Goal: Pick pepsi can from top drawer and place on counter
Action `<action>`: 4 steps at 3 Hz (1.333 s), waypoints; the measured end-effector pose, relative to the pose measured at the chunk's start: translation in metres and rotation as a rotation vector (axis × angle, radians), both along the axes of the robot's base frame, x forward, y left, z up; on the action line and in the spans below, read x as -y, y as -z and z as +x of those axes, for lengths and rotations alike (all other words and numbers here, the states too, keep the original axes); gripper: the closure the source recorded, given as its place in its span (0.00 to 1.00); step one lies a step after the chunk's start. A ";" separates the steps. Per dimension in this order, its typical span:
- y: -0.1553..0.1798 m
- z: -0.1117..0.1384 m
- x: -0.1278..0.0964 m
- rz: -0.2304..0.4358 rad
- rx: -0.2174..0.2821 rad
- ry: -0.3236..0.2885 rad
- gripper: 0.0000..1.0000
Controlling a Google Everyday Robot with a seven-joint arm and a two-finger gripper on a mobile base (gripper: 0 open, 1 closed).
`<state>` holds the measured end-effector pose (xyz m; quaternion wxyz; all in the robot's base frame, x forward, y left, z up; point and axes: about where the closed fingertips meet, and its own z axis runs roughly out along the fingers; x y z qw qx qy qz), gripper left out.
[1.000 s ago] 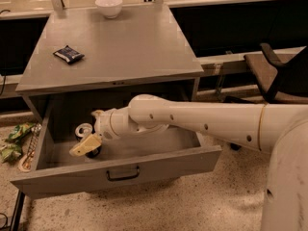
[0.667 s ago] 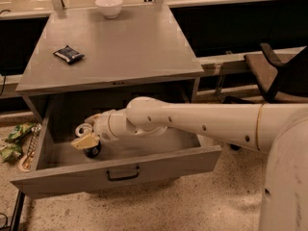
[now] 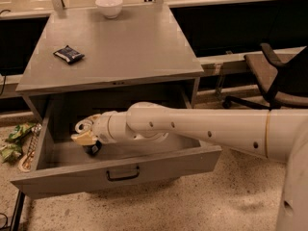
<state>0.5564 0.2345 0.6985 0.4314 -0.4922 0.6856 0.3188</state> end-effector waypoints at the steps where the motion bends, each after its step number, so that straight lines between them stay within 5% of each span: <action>1: -0.032 0.003 0.013 0.055 0.023 0.009 1.00; 4: -0.118 0.059 0.099 0.183 0.039 -0.027 1.00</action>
Offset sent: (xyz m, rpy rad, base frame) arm 0.0390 -0.0833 0.1043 0.1718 -0.0049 -0.0142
